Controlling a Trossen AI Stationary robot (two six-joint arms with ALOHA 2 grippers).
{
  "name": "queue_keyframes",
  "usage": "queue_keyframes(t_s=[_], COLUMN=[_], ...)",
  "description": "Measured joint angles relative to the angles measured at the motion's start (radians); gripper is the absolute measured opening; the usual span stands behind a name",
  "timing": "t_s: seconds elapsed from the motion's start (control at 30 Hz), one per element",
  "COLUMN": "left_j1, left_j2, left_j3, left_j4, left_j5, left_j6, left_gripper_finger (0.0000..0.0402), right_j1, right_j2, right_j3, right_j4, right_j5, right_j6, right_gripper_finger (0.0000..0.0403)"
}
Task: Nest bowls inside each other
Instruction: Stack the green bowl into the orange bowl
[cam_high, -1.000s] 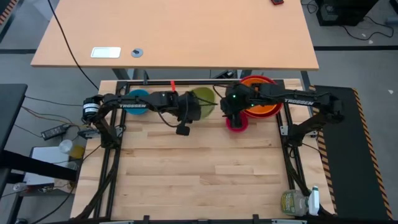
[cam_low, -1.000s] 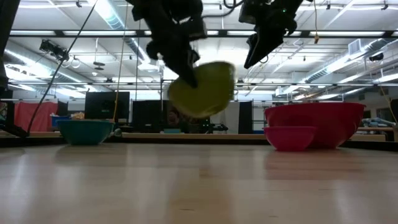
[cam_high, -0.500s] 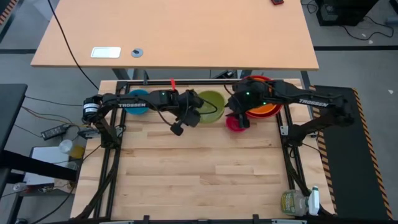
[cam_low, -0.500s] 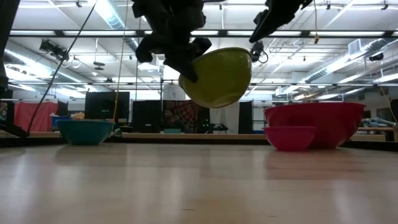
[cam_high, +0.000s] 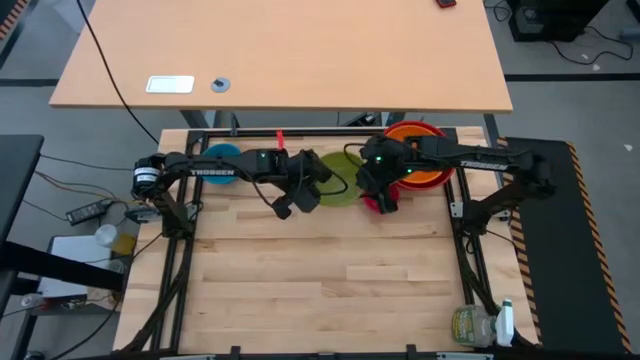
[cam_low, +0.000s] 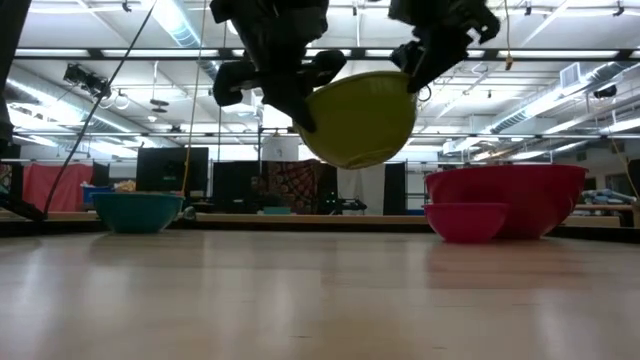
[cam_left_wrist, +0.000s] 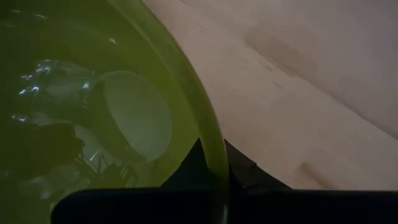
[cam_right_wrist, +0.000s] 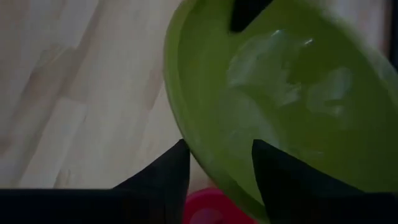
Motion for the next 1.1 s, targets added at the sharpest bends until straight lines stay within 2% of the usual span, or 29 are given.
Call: queue_keyframes(t_s=[0.13, 0.33, 0.5, 0.6, 0.73, 0.97, 1.1], left_j1=[-0.005, -0.005, -0.005, -0.005, -0.003, -0.004, -0.003], left_j2=[0.002, 0.002, 0.002, 0.002, 0.002, -0.002, -0.002], left_j3=[-0.001, -0.001, -0.001, -0.001, -0.001, 0.005, 0.005], left_j4=[-0.004, 0.011, 0.006, 0.019, 0.057, 0.153, 0.164], left_j5=[-0.011, -0.012, -0.010, -0.008, -0.020, -0.007, -0.009], left_j6=[-0.001, 0.006, 0.015, -0.043, -0.165, -0.176, -0.241], left_gripper_finger=[0.0007, 0.0033, 0.0032, 0.0046, 0.0098, 0.0222, 0.0265], right_j1=[0.011, 0.027, 0.048, 0.060, 0.066, 0.052, 0.025], right_j2=[0.021, 0.053, 0.084, 0.080, 0.077, 0.086, 0.081], right_j3=[0.001, 0.001, 0.001, 0.001, -0.001, -0.003, -0.003], right_j4=[-0.006, -0.052, -0.074, -0.068, -0.072, -0.068, -0.079], right_j5=[0.000, 0.002, 0.030, 0.032, 0.035, 0.071, 0.085], right_j6=[-0.021, -0.109, -0.150, -0.159, -0.143, -0.102, -0.044], right_gripper_finger=[0.0144, 0.0091, 0.0065, 0.0054, 0.0050, 0.0043, 0.0041])
